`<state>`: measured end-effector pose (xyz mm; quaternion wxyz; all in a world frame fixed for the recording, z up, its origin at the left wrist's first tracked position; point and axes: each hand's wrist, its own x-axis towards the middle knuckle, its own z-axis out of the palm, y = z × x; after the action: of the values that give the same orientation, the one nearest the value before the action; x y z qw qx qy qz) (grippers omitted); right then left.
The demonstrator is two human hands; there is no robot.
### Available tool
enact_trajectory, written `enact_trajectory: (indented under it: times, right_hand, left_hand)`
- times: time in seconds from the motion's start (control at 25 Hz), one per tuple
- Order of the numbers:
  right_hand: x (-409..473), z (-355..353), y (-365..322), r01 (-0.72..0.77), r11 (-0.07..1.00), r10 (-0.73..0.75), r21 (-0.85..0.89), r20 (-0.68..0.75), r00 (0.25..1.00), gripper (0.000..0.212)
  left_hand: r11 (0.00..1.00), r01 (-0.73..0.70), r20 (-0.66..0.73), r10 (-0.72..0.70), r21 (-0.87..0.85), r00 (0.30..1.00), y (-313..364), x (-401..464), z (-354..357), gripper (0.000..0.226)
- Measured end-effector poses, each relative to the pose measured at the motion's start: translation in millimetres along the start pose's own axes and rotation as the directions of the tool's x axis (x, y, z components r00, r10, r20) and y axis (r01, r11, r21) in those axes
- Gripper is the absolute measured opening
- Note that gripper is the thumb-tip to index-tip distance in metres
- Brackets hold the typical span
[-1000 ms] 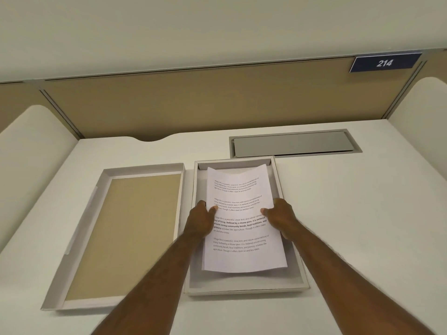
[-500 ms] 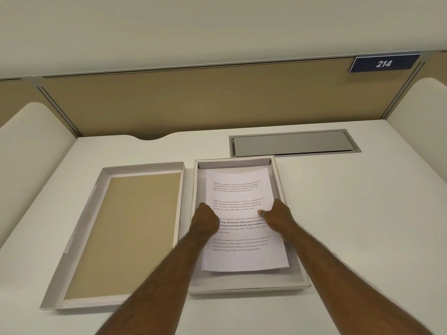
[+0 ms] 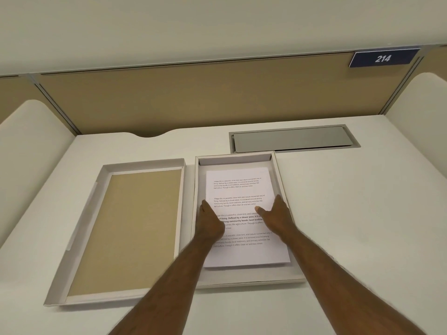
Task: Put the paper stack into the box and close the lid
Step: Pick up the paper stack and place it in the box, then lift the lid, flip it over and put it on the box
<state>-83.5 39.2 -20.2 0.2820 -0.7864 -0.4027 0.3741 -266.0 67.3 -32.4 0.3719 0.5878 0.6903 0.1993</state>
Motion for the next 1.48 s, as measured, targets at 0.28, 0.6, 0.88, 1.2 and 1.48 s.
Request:
enact_trajectory:
  times: [0.28,0.6,0.88,1.2,1.48]
  right_hand:
    - [0.4,3.3,4.1,0.013,1.0,-0.013,-0.022,-0.031,0.999,0.074]
    - [-4.8,4.8,7.1,0.105,0.994,-0.106,-0.018,-0.012,0.994,0.069]
    - [-13.5,-8.5,-7.5,0.416,0.901,-0.424,-0.126,-0.043,0.905,0.069]
    - [-40.8,-14.7,-36.1,0.679,0.69,-0.69,-0.252,0.053,0.722,0.067]
    - [-68.9,16.2,-55.2,0.755,0.612,-0.74,-0.234,0.167,0.652,0.066]
  left_hand:
    - [0.982,0.029,0.059,-0.018,-0.187,0.998,-8.4,-2.7,0.0,0.051]
    - [0.984,0.013,0.077,0.001,-0.179,0.997,-5.4,-6.6,-1.8,0.063]
    - [0.948,-0.314,0.04,0.316,-0.046,0.948,21.2,-18.6,-16.5,0.072]
    - [0.897,-0.39,-0.136,0.421,0.206,0.897,11.1,-45.3,-57.6,0.081]
    - [0.913,-0.274,-0.305,0.366,0.304,0.879,-40.7,-83.9,-106.8,0.077]
